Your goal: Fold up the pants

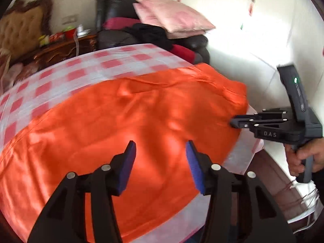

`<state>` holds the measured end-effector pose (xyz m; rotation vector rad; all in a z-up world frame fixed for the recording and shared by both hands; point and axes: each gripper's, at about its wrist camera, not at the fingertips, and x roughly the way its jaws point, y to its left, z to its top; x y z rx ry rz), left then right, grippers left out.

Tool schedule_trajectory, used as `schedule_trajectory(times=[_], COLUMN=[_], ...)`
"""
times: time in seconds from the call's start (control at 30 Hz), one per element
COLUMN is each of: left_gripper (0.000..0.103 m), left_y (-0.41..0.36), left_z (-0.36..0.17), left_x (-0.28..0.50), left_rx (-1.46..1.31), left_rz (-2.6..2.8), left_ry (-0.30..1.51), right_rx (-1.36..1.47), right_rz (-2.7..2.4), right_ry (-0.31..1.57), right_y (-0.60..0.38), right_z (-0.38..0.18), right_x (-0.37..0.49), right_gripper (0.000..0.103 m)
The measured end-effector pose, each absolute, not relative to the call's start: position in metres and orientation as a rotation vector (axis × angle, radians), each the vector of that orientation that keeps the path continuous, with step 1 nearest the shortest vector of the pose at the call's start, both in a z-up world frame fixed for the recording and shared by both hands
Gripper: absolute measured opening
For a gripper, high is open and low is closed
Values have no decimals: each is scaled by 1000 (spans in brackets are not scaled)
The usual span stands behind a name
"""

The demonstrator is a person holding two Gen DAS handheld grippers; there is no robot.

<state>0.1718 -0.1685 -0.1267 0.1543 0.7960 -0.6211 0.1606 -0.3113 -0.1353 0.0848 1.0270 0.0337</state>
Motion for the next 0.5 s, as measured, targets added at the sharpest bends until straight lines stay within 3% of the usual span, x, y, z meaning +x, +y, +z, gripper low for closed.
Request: schedule_trajectory(times=[0.17, 0.27, 0.3, 0.37, 0.5], left_gripper=[56, 69, 69, 69, 61], left_y=[-188, -179, -175, -168, -158], left_z=[-148, -142, -138, -138, -132], left_x=[177, 173, 173, 171, 155], left_rx=[257, 268, 228, 209, 293], left_rz=[-517, -473, -461, -434, -337], left_ry=[892, 933, 952, 952, 919], right_rx=[59, 59, 59, 49, -76], right_rz=[3, 57, 83, 138, 138], right_ry=[1069, 991, 957, 910, 945], right_y=[-306, -301, -298, -289, -264], right_z=[-129, -104, -98, -92, -117], right_x=[156, 161, 168, 192, 235], right_gripper=[18, 32, 42, 49, 49])
